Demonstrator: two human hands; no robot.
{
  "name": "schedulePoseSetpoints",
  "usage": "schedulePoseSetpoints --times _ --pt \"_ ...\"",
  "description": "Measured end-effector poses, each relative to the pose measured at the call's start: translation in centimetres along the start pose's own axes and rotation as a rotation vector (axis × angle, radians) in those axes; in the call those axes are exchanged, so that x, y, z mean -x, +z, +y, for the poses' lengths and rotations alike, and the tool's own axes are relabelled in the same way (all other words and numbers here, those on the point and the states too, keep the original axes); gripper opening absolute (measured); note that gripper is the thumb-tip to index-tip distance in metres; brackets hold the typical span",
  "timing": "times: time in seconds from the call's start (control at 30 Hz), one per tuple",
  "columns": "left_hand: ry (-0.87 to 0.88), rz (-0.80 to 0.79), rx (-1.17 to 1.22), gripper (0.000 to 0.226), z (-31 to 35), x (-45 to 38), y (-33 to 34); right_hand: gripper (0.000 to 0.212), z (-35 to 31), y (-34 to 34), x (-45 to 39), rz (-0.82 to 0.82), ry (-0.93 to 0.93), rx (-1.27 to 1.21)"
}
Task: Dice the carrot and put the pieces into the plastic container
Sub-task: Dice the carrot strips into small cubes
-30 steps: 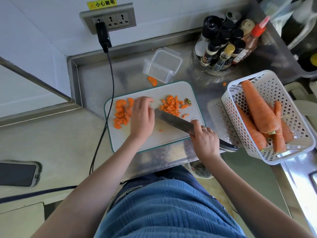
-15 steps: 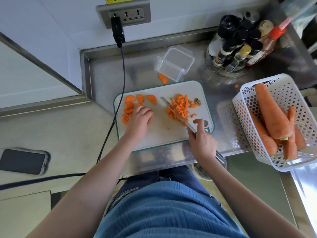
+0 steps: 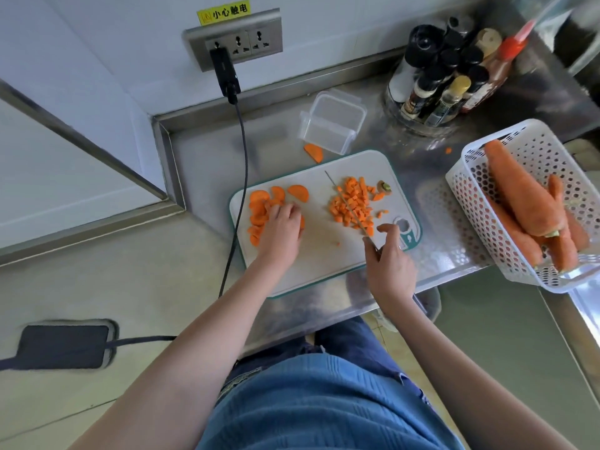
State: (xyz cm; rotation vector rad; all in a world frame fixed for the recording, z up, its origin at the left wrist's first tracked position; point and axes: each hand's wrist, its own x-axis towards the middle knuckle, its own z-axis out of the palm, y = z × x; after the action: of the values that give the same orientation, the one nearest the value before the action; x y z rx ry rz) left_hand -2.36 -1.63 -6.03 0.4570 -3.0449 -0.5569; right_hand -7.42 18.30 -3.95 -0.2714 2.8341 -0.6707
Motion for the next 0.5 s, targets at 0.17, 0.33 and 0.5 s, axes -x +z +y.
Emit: schedulePoseSetpoints --times 0.17,0.33,0.5 --pt "0.072 -0.064 0.058 0.032 -0.9 0.0 0.3 0.023 -0.3 0.8 1.0 0.005 0.028 -0.028" --pt "0.064 -0.22 0.243 0.058 0.0 2.0 0.2 0.027 -0.6 0.8 0.7 -0.087 -0.029 -0.001" --pt "0.002 -0.067 0.221 0.046 -1.2 2.6 0.1 0.029 -0.2 0.4 -0.6 -0.144 -0.091 0.022"
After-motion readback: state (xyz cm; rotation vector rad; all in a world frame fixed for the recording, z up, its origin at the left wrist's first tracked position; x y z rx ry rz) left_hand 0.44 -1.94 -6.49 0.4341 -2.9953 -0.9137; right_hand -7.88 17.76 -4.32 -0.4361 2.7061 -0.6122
